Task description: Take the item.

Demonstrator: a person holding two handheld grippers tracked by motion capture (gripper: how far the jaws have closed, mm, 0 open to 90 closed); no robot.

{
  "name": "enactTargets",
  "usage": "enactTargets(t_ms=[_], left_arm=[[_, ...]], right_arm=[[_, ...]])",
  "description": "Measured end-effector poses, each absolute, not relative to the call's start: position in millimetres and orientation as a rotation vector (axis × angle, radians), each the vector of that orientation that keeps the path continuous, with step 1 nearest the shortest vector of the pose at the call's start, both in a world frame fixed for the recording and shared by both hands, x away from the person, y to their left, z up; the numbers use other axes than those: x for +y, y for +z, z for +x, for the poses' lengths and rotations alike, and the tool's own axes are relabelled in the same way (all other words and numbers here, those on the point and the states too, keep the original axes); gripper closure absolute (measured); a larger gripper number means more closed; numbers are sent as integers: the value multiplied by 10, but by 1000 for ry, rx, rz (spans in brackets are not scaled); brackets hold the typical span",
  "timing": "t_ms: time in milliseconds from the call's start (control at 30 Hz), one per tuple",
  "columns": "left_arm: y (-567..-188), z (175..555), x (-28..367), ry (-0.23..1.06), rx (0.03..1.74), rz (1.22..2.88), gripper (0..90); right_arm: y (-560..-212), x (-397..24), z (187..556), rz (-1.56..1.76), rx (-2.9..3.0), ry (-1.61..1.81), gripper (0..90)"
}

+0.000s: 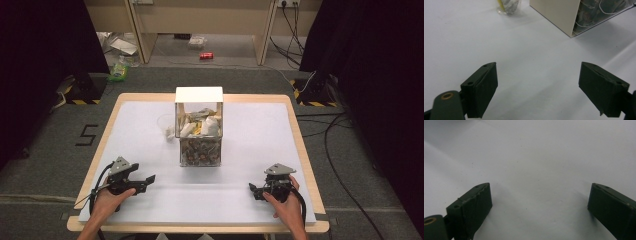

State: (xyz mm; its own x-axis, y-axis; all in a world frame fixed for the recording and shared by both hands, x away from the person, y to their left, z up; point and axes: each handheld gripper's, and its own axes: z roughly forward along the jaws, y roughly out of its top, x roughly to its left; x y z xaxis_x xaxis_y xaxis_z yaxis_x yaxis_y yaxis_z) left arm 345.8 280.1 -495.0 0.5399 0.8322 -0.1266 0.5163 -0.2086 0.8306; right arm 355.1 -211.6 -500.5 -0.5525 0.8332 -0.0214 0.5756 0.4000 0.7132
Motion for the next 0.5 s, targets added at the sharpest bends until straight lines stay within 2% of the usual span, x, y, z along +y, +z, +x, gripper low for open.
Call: enactTargets(t_ms=[500], left_arm=[[-4973,3344,2773,454,1090,1910,152]], right_arm=[[-5006,-2115,3551,1213,2285,945,61]])
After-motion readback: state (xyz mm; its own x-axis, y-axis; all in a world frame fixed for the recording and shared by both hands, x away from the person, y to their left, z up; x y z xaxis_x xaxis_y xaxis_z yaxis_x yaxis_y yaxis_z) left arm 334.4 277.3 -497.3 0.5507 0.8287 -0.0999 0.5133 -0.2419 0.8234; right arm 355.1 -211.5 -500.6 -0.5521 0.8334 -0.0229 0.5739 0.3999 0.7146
